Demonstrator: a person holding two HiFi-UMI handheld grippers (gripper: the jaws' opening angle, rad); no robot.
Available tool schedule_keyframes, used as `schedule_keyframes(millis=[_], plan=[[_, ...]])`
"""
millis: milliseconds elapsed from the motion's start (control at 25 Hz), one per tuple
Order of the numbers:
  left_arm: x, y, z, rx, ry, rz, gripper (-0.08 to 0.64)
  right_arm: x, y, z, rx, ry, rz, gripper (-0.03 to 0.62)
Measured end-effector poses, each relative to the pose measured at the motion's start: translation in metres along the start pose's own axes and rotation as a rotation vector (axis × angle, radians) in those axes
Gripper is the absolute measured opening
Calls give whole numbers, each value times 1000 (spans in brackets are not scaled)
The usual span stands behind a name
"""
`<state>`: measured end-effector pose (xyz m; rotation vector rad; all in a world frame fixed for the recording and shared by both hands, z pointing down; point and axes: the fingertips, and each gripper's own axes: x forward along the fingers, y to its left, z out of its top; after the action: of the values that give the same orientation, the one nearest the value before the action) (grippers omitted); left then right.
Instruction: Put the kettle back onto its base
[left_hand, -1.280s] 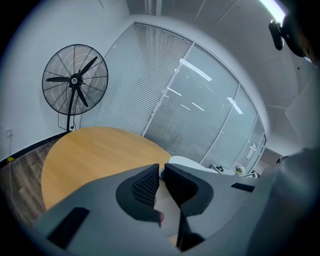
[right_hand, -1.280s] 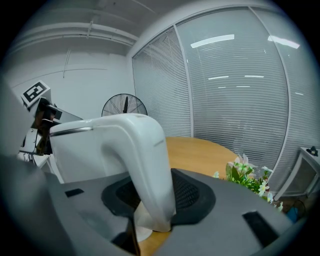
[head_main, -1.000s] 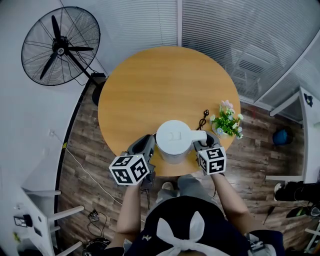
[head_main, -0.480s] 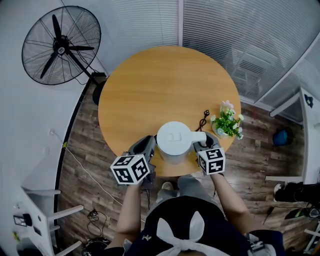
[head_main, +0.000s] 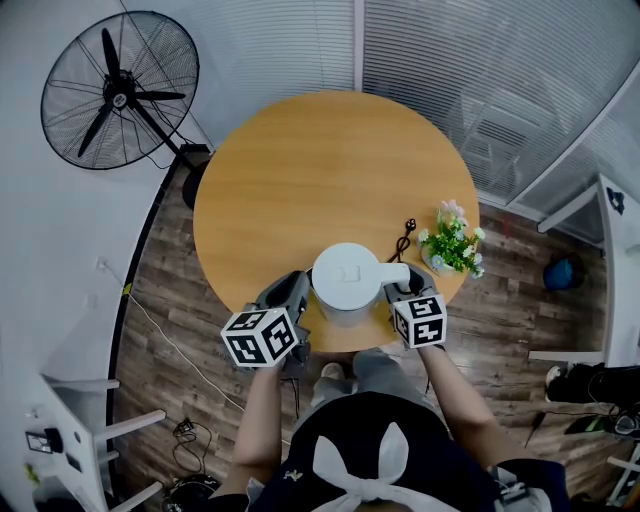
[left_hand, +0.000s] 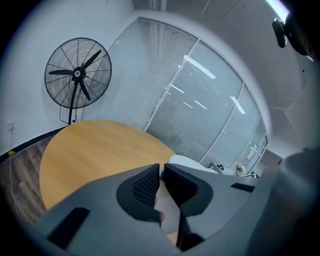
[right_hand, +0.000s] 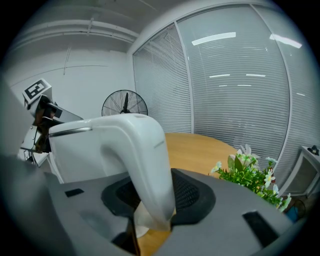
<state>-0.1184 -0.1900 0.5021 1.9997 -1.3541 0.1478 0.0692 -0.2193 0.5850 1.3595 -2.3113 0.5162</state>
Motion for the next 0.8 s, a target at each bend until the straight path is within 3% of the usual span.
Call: schedule_keyframes(millis=[800], plan=[[2,5,-11,-5,2,-2,48,3,1,-12,-13,0,-1,150]])
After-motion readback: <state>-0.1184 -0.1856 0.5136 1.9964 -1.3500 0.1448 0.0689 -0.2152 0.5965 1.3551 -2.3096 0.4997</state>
